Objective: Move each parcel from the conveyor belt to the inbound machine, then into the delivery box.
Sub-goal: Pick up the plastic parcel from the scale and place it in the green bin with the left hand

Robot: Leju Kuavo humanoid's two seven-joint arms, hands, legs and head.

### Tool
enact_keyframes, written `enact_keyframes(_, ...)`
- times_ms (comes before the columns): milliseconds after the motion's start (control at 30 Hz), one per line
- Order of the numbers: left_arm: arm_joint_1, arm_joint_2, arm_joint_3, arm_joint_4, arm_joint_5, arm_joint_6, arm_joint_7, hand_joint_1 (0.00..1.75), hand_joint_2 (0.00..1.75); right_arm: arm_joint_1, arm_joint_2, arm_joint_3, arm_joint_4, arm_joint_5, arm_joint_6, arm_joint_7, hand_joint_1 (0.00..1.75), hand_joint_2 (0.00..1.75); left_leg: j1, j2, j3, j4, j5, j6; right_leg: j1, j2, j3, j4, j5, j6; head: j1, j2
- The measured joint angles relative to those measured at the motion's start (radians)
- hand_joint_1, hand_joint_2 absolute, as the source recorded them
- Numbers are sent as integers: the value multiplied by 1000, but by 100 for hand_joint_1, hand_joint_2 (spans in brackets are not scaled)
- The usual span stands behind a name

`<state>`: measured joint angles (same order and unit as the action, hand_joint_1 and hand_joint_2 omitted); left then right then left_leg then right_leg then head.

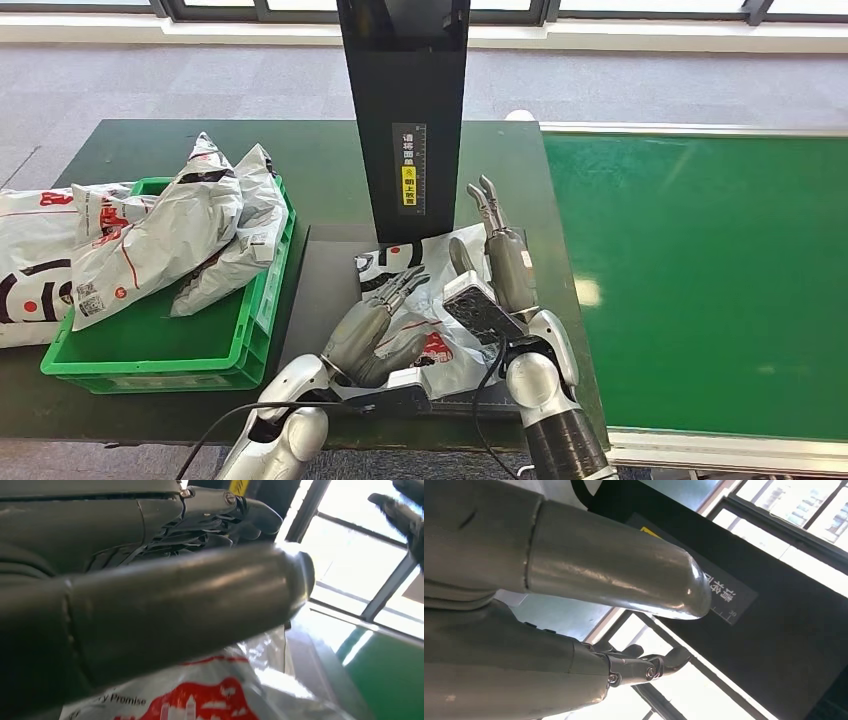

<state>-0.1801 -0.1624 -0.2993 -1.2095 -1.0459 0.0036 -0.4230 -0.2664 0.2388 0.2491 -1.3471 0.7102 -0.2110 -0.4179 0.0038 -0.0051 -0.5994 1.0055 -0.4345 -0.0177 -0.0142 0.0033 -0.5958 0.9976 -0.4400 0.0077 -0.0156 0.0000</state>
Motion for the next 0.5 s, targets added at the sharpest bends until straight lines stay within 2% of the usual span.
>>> enact_keyframes(167, -34, 6, -48, 125, -94, -14, 43, 0, 175, 6, 1, 0, -49, -30, 8, -34, 0, 0, 0, 0, 0, 0, 0, 0, 0, 0, 0, 0, 0, 0, 0, 0)
enact_keyframes(400, -93, 5, -79, 334, -130, 43, 73, 3, 175, 39, 0, 2, -176, -91, 6, -76, 0, 0, 0, 0, 0, 0, 0, 0, 0, 0, 0, 0, 0, 0, 0, 0)
enact_keyframes(433, -98, 5, -79, 350, -135, 51, 80, 21, 175, 40, 0, 2, -185, -98, 6, -79, 0, 0, 0, 0, 0, 0, 0, 0, 0, 0, 0, 0, 0, 0, 0, 0)
enact_keyframes(500, -106, 4, -79, 372, -142, 64, 86, 106, 175, 40, 0, 2, -198, -105, 6, -83, 0, 0, 0, 0, 0, 0, 0, 0, 0, 0, 0, 0, 0, 0, 0, 0)
